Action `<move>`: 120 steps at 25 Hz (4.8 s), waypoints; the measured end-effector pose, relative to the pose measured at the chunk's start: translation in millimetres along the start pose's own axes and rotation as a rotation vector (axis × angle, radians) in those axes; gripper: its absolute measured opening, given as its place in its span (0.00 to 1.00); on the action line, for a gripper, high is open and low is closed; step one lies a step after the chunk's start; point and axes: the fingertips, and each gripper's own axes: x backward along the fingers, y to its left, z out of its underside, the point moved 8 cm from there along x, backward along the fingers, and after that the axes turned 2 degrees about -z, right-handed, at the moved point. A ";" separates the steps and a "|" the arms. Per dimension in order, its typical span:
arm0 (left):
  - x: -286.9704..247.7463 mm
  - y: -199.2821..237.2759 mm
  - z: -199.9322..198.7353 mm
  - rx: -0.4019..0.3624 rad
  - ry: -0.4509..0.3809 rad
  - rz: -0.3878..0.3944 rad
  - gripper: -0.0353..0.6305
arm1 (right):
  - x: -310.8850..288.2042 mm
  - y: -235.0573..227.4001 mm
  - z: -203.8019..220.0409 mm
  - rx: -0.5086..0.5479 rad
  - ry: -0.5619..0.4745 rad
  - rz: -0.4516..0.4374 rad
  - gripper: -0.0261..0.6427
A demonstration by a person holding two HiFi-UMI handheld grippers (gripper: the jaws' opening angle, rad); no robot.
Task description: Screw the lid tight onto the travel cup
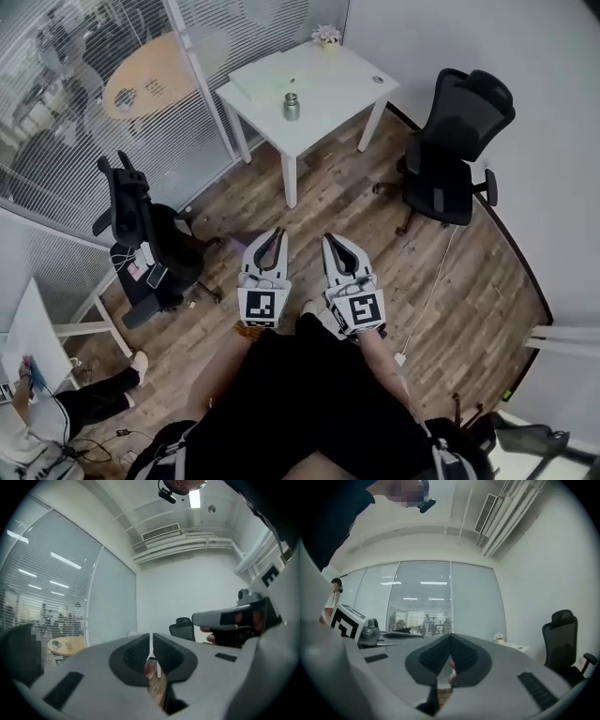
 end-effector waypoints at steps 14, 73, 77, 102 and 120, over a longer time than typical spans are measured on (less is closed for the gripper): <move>-192.3 54.5 31.6 0.016 0.051 -0.134 0.10 | -158.8 -184.1 34.3 -0.066 0.111 -0.087 0.03; -592.4 211.3 204.1 0.088 0.401 -0.328 0.53 | -681.5 -381.3 134.9 0.247 0.579 -1.143 0.08; -590.6 197.7 225.0 0.095 0.466 -0.295 0.56 | -673.1 -369.6 156.4 0.337 0.661 -1.232 0.20; -631.2 198.9 309.0 0.103 0.721 -0.153 0.63 | -660.7 -321.7 235.4 0.576 1.057 -1.168 0.43; -627.2 200.8 314.2 0.096 0.730 -0.073 0.56 | -657.4 -322.8 243.2 0.851 0.929 -1.492 0.38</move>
